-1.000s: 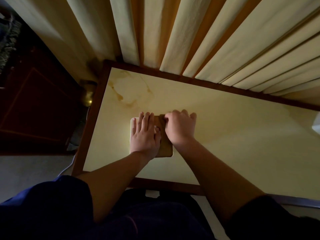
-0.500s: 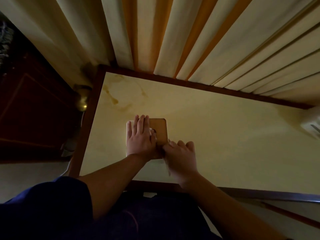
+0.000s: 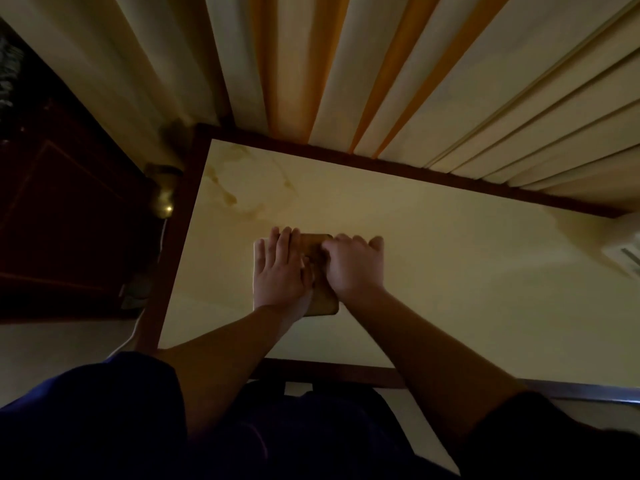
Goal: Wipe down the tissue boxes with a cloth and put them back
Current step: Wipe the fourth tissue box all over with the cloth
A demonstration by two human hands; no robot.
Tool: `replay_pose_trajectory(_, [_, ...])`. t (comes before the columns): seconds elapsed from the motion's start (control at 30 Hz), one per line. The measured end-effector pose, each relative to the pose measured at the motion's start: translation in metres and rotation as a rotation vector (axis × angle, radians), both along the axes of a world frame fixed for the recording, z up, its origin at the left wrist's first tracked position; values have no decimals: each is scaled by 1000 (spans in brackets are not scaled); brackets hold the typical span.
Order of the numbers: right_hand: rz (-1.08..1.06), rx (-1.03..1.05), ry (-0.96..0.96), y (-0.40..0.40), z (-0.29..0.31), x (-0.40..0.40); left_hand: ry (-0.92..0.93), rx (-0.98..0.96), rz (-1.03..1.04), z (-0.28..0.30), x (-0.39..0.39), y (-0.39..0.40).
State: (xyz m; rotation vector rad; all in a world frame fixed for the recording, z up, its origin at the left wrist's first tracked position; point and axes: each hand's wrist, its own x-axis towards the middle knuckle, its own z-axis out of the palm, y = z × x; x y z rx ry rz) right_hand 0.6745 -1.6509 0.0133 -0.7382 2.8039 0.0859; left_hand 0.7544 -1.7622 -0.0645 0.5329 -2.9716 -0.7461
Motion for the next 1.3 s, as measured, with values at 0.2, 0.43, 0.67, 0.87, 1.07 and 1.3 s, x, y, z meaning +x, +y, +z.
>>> replay_pose_trajectory(0.2, [14, -24, 14, -10, 2, -15, -1, -16, -3, 3, 2, 1])
replay_pose_trajectory(0.43, [73, -54, 40, 33, -14, 47, -11, 11, 14, 3, 0, 1])
replay_pose_trajectory(0.67, [81, -7, 26, 56, -16, 85, -18, -1, 2, 2, -3, 2])
replay_pose_trajectory(0.87, [40, 126, -193, 26, 14, 50, -20, 1, -11, 0, -4, 0])
replay_pose_trajectory(1.07, [-23, 54, -83, -7, 15, -3, -28, -13, -31, 2, -1, 1])
replay_pose_trajectory(1.3, [-122, -78, -82, -12, 7, -16, -8, -8, -16, 7, 0, 2])
